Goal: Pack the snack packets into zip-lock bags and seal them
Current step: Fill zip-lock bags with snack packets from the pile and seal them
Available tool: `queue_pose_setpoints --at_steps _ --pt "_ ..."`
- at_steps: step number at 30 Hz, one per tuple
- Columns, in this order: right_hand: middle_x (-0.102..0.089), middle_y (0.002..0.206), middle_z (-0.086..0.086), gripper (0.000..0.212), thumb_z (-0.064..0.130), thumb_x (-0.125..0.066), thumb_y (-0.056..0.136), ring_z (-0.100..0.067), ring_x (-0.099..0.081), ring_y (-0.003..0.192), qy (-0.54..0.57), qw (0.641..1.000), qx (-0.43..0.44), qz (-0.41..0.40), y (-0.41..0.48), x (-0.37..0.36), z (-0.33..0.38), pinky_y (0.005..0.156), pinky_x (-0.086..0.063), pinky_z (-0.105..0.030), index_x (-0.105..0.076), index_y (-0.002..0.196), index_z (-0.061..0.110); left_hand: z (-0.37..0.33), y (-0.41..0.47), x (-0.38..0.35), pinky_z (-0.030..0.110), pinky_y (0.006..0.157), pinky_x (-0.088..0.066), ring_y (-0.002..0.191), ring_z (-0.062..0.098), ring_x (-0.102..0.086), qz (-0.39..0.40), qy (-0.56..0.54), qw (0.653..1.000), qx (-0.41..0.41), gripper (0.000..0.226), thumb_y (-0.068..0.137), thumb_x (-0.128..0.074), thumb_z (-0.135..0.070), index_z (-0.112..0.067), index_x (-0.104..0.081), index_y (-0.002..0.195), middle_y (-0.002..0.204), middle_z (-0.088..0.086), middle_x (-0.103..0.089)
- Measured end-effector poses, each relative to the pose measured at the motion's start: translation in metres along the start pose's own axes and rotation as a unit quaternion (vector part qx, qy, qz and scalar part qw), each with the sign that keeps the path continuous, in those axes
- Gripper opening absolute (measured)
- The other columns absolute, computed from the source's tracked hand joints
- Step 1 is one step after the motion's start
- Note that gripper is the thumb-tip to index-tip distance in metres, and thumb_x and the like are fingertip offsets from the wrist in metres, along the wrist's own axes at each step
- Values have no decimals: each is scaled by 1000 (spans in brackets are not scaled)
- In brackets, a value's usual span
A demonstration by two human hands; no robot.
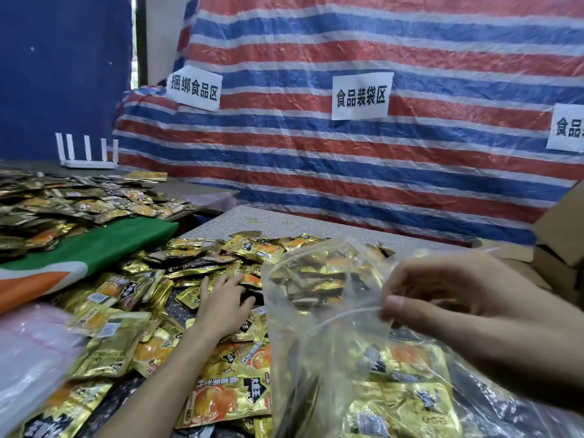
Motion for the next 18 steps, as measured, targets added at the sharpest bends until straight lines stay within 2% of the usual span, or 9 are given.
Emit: queue_pose_setpoints --at_steps 1,2,4,7,10,12,15,16,18 --pt "-74 84 5 22 50 -58 77 -10 -69 81 -1 1000 0 1 0 0 0 81 -58 -40 -73 82 35 -2 2 4 52 123 -9 145 22 -32 -21 93 995 -25 35 104 -46 -26 -10 -61 132 150 -1 -44" --pt "-74 84 6 22 51 -58 77 -10 -69 82 0 1000 -1 1 0 0 -1 81 -58 -40 -73 83 36 -4 5 11 52 122 -6 142 17 -36 -40 148 988 -9 31 102 -49 -32 -19 -66 125 145 -8 -48" --pt "-74 85 7 22 52 -58 77 -10 -69 82 1 1000 -1 3 0 0 -2 81 -58 -40 -73 83 37 -4 10 21 54 121 -7 135 10 -43 -47 180 982 -20 26 100 -53 -33 -26 -69 119 138 -13 -54" --pt "-74 86 9 20 51 -57 79 -7 -69 83 0 1000 -1 4 1 1 -2 81 -57 -38 -72 84 39 -5 8 31 53 120 -13 126 9 -50 -40 193 980 -6 25 99 -55 -32 -25 -70 117 127 -13 -62" --pt "-74 85 9 13 45 -61 85 -8 -69 82 -2 1000 -3 3 0 3 -3 81 -58 -40 -72 82 38 -10 7 43 50 119 -22 123 10 -53 -65 178 982 -22 29 94 -63 -38 -26 -67 120 127 -15 -61" --pt "-73 85 7 17 49 -60 81 -10 -69 81 -5 1000 -4 6 -1 3 -2 81 -58 -42 -72 83 37 -14 7 49 48 117 -26 120 9 -53 -91 150 983 -54 28 91 -69 -37 -26 -68 117 125 -17 -58" --pt "-73 85 9 23 53 -56 77 -9 -68 83 -8 1000 -6 12 -2 3 -2 80 -58 -39 -72 86 39 -20 2 63 43 95 -49 103 14 -59 -143 69 982 -102 22 86 -75 -20 -23 -65 104 112 -13 -58" --pt "-73 86 10 23 53 -56 77 -8 -68 83 -8 1000 -5 12 -3 3 -3 80 -58 -38 -72 86 40 -23 -1 68 41 87 -52 99 15 -60 -151 46 981 -111 26 84 -77 -17 -24 -62 104 108 -12 -56" --pt "-73 87 12 22 53 -55 77 -6 -68 83 -5 1000 -3 12 -3 3 -3 80 -58 -37 -71 87 41 -32 -9 79 40 83 -54 94 14 -59 -161 13 978 -129 31 85 -76 -14 -23 -59 108 106 -11 -53"
Point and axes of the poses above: each hand's wrist, its own y-axis towards the middle knuckle, its own x-axis out of the back of the hand, z = x × y, the point moved 4 cm from there along y, towards the middle knuckle
